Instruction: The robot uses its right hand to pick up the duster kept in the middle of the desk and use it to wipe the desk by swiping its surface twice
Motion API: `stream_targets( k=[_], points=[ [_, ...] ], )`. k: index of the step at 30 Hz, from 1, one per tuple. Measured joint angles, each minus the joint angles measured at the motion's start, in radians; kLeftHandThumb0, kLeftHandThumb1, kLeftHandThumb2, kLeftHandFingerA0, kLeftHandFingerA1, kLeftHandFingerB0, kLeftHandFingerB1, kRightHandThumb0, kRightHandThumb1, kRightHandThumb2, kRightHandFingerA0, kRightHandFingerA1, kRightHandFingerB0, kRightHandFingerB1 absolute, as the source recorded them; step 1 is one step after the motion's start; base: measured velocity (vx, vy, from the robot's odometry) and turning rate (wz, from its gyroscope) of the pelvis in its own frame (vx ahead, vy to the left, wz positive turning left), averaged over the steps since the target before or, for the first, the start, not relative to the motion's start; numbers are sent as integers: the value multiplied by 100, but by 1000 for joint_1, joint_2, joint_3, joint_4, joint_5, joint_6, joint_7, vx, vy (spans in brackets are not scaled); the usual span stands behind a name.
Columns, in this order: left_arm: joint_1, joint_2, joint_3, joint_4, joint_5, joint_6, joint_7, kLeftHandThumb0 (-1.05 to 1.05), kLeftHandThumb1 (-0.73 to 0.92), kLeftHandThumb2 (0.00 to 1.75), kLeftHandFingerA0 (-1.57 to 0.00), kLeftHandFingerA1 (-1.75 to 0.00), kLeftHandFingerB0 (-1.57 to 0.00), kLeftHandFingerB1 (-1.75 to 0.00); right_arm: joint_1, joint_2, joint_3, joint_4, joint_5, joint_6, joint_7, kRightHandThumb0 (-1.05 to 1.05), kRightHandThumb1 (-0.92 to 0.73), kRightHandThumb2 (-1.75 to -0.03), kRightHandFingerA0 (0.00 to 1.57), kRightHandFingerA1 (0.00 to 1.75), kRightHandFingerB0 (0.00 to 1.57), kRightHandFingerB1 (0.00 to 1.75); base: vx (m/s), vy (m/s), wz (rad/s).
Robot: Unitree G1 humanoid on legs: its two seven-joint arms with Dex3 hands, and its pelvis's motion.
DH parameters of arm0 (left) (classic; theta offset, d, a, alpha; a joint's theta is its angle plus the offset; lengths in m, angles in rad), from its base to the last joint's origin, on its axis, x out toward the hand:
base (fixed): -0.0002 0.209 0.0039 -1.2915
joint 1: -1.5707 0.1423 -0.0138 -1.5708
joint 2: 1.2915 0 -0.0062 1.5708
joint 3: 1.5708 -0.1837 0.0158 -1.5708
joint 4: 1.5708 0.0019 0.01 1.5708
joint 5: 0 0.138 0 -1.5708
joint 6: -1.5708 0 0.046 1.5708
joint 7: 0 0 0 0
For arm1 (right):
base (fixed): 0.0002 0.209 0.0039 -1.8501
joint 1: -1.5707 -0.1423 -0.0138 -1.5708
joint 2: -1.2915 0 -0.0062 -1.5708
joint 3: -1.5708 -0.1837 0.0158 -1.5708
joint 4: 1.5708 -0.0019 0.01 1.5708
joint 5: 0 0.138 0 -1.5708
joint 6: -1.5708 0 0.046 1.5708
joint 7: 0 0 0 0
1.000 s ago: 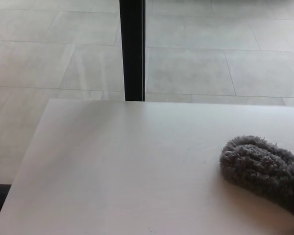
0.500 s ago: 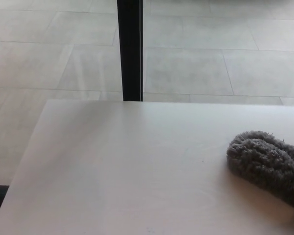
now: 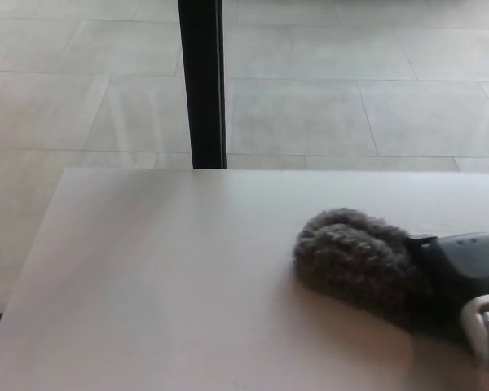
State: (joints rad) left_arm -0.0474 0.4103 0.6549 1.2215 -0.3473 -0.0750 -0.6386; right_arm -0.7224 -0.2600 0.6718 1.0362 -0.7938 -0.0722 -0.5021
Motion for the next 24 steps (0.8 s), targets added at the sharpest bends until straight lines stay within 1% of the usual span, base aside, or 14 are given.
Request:
stream_targets(
  k=[3, 5, 7, 8, 9, 11, 12, 13, 14, 18, 19, 20, 21, 24],
  points=[
    [-11, 0, 0, 0, -5, -5, -5, -85, 92, 78, -33, -53, -30, -40, 20, 75, 4, -98, 13, -33, 40, -20, -55, -115, 96, 175, 81, 146, 0, 0, 0],
    [-15, 1, -2, 0, -8, -5, -6, -85, 92, 78, -34, -54, -30, -40, 31, 103, 8, -138, 16, -53, 59, -20, -57, -113, 95, 175, 79, 147, 0, 0, 0],
    [-14, 4, -3, 0, -11, -5, -7, -84, 92, 79, -31, -55, -29, -40, 44, 118, 20, -170, 16, -68, 72, -20, -55, -114, 94, 174, 83, 128, 0, 0, 0],
    [-15, 6, -3, 0, -13, -5, -8, -83, 92, 78, -32, -54, -29, -39, 50, 125, 28, -182, 15, -72, 77, -22, -55, -117, 94, 175, 81, 133, 0, 0, 0],
    [-17, 7, -3, 0, -15, -5, -10, -84, 92, 79, -30, -54, -28, -39, 55, 133, 40, -198, 12, -76, 84, -24, -51, -108, 89, 175, 82, 120, 0, 0, 0],
    [-19, 7, -4, -1, -18, -5, -12, -84, 92, 80, -31, -54, -27, -39, 65, 140, 61, -222, 6, -80, 92, -23, -51, -109, 90, 175, 83, 130, 0, 0, 0],
    [-21, 7, -6, -1, -19, -5, -14, -85, 92, 79, -32, -54, -28, -39, 76, 143, 73, -235, 2, -87, 95, -28, -45, -111, 109, 156, 93, 118, 0, 0, 0],
    [-22, 7, -8, -1, -19, -5, -14, -84, 92, 79, -32, -54, -28, -39, 87, 143, 82, -246, -2, -93, 95, -22, -47, -112, 92, 173, 88, 126, 0, 0, 0],
    [-22, 7, -10, -1, -20, -5, -14, -91, 84, 90, -33, -58, -27, -44, 93, 143, 90, -256, -5, -98, 94, -23, -47, -118, 89, 171, 82, 141, 0, 0, 0],
    [-28, 9, -12, -1, -23, -5, -14, -89, 84, 90, -33, -58, -27, -44, 127, 127, 128, -320, -28, -122, 78, -23, -46, -115, 95, 175, 81, 150, 0, 0, 0],
    [-28, 9, -13, -1, -24, -5, -14, -83, 92, 80, -34, -55, -31, -40, 135, 122, 132, -332, -31, -130, 72, -22, -45, -121, 95, 175, 82, 151, 0, 0, 0],
    [-29, 10, -13, -1, -25, -5, -15, -83, 92, 80, -33, -55, -30, -40, 146, 113, 136, -348, -34, -139, 68, -23, -44, -125, 93, 175, 82, 149, 0, 0, 0],
    [-30, 11, -14, -1, -26, -6, -15, -89, 84, 88, -32, -58, -26, -44, 155, 104, 140, -364, -39, -150, 64, -17, -45, -117, 106, 167, 93, 126, 0, 0, 0],
    [-34, 12, -15, -1, -27, -5, -15, -83, 92, 80, -33, -55, -28, -40, 163, 71, 144, -388, -46, -187, 61, -19, -42, -122, 94, 173, 84, 126, 0, 0, 0]
  ],
)
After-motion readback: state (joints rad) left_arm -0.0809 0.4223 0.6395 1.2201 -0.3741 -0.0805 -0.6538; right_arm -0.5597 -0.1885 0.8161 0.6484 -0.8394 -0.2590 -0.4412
